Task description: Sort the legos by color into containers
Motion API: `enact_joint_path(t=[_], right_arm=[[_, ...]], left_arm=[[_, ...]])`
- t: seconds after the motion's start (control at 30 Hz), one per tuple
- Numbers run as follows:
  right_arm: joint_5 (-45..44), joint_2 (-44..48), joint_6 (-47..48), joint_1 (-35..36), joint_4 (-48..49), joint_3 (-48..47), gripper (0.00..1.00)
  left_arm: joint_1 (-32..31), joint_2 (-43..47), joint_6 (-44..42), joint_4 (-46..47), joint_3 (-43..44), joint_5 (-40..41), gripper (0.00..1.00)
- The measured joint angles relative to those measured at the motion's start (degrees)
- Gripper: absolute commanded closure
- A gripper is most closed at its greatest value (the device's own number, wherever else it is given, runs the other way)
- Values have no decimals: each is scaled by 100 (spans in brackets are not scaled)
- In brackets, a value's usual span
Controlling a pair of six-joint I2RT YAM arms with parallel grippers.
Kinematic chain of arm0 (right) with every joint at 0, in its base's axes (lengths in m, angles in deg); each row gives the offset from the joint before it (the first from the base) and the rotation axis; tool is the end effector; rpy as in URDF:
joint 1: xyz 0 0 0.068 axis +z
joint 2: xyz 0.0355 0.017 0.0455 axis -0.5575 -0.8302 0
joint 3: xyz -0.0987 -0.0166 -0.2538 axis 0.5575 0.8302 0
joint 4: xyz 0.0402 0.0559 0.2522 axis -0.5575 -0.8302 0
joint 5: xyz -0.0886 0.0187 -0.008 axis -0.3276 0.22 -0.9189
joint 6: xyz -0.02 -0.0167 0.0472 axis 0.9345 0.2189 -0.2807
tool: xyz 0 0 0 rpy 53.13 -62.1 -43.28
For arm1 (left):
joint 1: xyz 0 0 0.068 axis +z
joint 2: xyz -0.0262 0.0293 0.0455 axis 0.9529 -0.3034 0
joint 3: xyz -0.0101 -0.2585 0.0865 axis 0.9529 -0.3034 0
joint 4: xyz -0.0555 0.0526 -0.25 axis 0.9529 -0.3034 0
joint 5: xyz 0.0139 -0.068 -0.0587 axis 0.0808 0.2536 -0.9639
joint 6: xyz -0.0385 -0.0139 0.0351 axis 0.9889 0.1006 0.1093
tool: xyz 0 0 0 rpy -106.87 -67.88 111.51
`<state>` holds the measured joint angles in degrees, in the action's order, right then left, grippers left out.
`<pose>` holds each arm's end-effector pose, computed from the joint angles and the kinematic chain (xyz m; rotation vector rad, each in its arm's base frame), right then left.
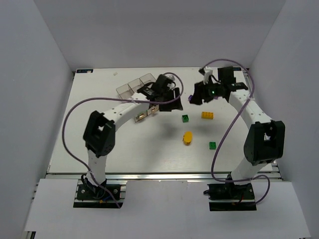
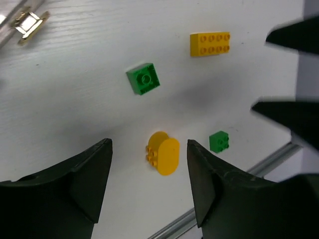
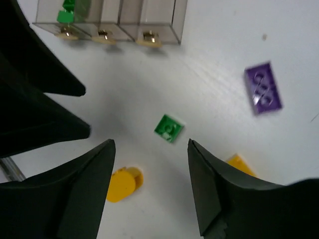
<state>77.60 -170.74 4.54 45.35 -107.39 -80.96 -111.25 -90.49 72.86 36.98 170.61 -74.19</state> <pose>0.3707 0.0950 0.3071 -0.7186 2.1029 0.6581 0.3348 -0.2770 0.2715 0.1049 2.5399 -0.7590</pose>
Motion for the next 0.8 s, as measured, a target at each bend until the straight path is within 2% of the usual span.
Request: enact_joint_path(t=[0.17,0.33,0.53,0.8], right_arm=[[-24,529,175,-393,-599,1156,29],[-87,1003,210,-765,-848,1663,28],[-87,1381,229,-1045,-826,1825,29],[-61,1429,404,-1298,-874,2144,29]], left_arm=[[-466,-1554,-74,-1049,1808,540,21],[-754,-2728,-109,-1746,3056,1108,21],[-894,-3012,-111,-1956,3161,1576,22],[-927,-3250,-101,-1862,3368,1950,25]])
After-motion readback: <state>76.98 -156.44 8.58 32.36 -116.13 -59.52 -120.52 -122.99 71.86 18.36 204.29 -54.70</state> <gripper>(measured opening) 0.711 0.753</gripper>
